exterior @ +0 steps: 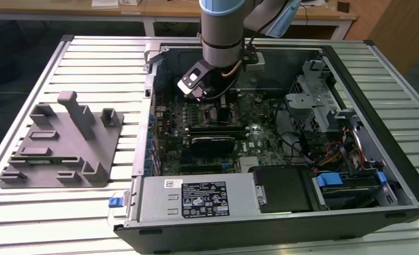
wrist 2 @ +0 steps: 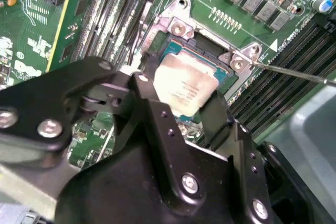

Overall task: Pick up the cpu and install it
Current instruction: 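Place the cpu into insertion slot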

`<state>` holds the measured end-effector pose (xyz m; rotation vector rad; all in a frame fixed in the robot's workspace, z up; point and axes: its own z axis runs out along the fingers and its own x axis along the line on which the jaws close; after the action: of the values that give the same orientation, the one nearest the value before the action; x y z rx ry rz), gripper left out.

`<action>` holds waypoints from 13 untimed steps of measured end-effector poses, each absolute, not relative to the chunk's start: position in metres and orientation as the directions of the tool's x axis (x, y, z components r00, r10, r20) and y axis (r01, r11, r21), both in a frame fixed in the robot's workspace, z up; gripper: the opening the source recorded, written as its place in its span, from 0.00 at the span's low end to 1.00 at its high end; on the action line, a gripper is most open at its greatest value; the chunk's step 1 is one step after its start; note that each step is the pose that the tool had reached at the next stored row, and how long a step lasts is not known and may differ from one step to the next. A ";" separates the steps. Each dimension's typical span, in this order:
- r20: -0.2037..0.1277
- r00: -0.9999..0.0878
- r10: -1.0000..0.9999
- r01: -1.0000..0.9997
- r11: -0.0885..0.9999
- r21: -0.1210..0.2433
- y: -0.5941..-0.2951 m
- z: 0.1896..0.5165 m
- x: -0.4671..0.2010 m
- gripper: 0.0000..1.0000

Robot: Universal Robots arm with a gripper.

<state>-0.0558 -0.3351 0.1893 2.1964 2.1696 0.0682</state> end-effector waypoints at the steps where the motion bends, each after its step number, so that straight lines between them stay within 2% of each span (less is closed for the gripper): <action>1: -0.006 0.012 1.000 0.998 -0.012 0.069 -0.335 0.189 -0.056 0.61; 13: -0.007 0.013 1.000 0.998 -0.012 0.069 -0.335 0.198 -0.056 0.61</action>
<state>-0.0559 -0.3352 0.1978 2.1963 2.1694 0.0667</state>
